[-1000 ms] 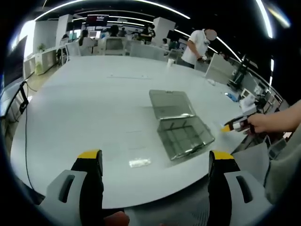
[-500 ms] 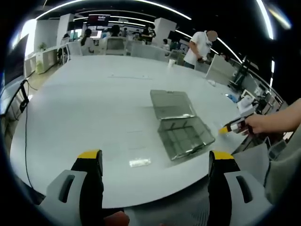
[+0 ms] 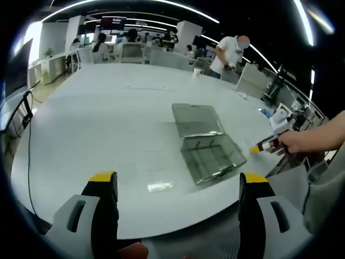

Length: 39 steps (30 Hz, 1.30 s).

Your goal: Insert the divider into the dual guide fixture by aligning both edges with the guide slots and pushing it downward to the bottom, including one-sided entry, uneven engagement, binding, and posture correction.

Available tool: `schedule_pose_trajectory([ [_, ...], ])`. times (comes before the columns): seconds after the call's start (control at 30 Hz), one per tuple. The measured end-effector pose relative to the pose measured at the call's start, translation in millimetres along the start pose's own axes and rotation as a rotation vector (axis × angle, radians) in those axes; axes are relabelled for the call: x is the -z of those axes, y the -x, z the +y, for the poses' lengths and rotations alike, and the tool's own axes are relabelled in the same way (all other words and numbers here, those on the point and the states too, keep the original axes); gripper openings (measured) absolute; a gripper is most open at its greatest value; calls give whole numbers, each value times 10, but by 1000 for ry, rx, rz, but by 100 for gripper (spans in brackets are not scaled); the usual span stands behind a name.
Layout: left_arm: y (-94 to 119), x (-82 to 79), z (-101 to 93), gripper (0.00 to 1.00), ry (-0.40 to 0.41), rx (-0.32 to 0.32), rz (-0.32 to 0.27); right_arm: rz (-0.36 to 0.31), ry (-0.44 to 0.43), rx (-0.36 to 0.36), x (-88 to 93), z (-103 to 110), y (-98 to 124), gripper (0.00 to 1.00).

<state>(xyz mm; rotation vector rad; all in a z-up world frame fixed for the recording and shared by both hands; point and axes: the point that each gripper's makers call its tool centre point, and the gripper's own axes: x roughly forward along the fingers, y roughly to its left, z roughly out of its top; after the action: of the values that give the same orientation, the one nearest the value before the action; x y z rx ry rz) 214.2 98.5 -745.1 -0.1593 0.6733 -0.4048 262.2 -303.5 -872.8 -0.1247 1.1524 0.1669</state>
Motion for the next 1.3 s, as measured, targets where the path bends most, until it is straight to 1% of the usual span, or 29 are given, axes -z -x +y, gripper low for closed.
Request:
schedule_pose_trajectory([
  [0.17, 5, 4, 14, 92, 3, -1, -3, 7, 17, 10, -5, 20, 19, 30],
  [0.5, 12, 9, 15, 92, 5, -2, -5, 7, 0, 3, 0, 13, -1, 30],
  [0.7, 10, -5, 4, 92, 2, 0, -6, 4, 22, -3, -7, 1, -9, 30],
  [0.87, 17, -18, -2, 92, 1, 0, -7, -4, 37, -6, 16, 35, 57, 30],
  [0.97, 16, -16, -3, 92, -1, 0, -6, -25, 37, -7, -22, -9, 57, 28],
  [1.07, 6, -11, -15, 92, -3, 3, -4, -15, 56, -10, -10, -36, 25, 28],
  [1.2, 10, -21, -39, 92, -6, 6, -4, -17, 54, -15, 3, -25, 50, 28],
  [1.3, 11, -19, -37, 92, -9, 7, -2, -19, 49, -21, 9, -39, 28, 28],
])
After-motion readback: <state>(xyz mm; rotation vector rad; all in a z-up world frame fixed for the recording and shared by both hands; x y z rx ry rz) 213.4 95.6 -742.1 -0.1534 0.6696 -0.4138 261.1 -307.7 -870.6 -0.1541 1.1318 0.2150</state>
